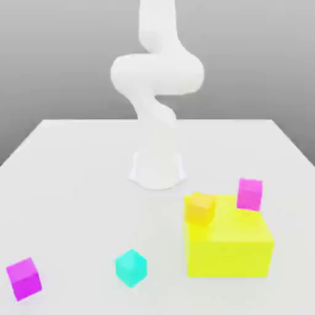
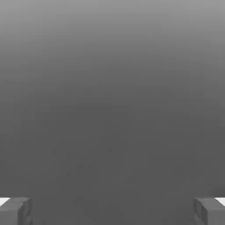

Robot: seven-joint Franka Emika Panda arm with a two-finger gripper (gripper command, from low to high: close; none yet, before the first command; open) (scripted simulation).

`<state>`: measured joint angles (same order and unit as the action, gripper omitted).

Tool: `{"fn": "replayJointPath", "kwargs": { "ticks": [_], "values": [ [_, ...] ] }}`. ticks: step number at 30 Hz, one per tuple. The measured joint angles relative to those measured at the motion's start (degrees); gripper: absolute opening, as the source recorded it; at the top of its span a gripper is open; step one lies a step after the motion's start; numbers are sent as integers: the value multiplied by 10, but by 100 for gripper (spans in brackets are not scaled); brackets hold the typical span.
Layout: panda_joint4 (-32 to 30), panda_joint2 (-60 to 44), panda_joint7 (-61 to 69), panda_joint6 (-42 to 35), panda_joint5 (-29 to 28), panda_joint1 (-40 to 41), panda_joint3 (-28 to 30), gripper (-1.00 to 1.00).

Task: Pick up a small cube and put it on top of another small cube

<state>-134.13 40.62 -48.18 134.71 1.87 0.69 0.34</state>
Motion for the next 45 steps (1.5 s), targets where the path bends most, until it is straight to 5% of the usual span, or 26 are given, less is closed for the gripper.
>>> {"fn": "replayJointPath", "kwargs": {
  "ticks": [13,22,28,29,36,45],
  "values": [
    [-123,-276,-156,155,55,35,-6,0],
    [-205,-459,-325,265,-1,53,12,0],
    [-191,-582,-332,362,3,55,8,0],
    [-189,-596,-332,373,4,57,6,-100],
    [-189,-596,-333,374,2,58,6,-100],
    [-221,-425,-299,233,23,32,-10,-100]
  ]
}}
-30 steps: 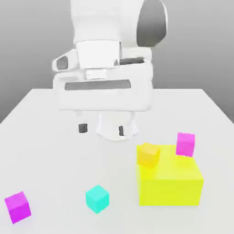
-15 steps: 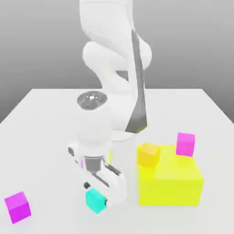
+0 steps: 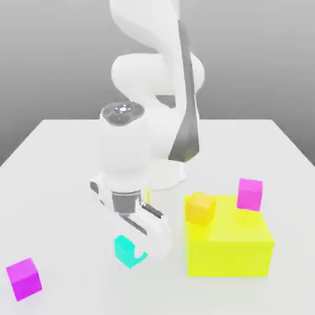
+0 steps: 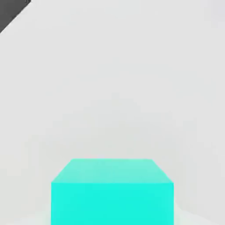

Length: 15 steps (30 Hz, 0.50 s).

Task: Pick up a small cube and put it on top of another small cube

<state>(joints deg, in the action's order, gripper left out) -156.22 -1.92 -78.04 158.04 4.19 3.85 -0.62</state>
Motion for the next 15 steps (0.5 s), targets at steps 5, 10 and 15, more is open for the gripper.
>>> {"fn": "replayJointPath", "kwargs": {
  "ticks": [5,10,15],
  "values": [
    [-17,103,66,-86,31,-56,-9,-100],
    [-35,207,108,-171,27,-94,-33,-100],
    [-54,295,137,-239,11,-125,-61,-100]
  ]
}}
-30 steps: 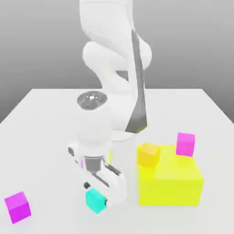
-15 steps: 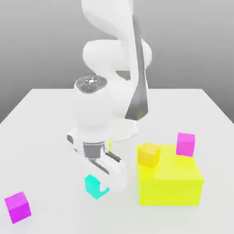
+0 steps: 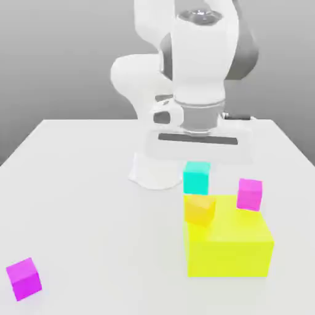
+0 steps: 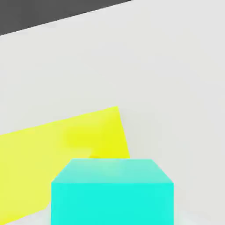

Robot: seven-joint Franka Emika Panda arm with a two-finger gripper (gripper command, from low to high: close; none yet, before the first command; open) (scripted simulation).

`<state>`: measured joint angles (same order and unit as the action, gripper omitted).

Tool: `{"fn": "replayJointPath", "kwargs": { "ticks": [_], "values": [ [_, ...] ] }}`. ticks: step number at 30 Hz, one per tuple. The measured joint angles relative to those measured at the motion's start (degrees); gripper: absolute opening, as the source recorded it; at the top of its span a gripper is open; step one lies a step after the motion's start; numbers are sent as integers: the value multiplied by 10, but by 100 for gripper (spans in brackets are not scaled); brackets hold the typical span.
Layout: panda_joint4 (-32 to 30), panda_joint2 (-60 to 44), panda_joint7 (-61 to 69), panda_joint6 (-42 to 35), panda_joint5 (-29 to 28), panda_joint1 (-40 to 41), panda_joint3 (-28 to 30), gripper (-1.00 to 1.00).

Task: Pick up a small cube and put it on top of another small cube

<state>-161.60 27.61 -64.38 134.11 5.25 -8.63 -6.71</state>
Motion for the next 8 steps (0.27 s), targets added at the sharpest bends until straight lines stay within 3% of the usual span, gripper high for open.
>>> {"fn": "replayJointPath", "kwargs": {
  "ticks": [5,6,8],
  "values": [
    [-31,-70,2,101,-2,1,-13,-100],
    [-34,-80,1,115,-3,2,-14,100],
    [-34,-81,1,115,-3,2,-14,100]
  ]
}}
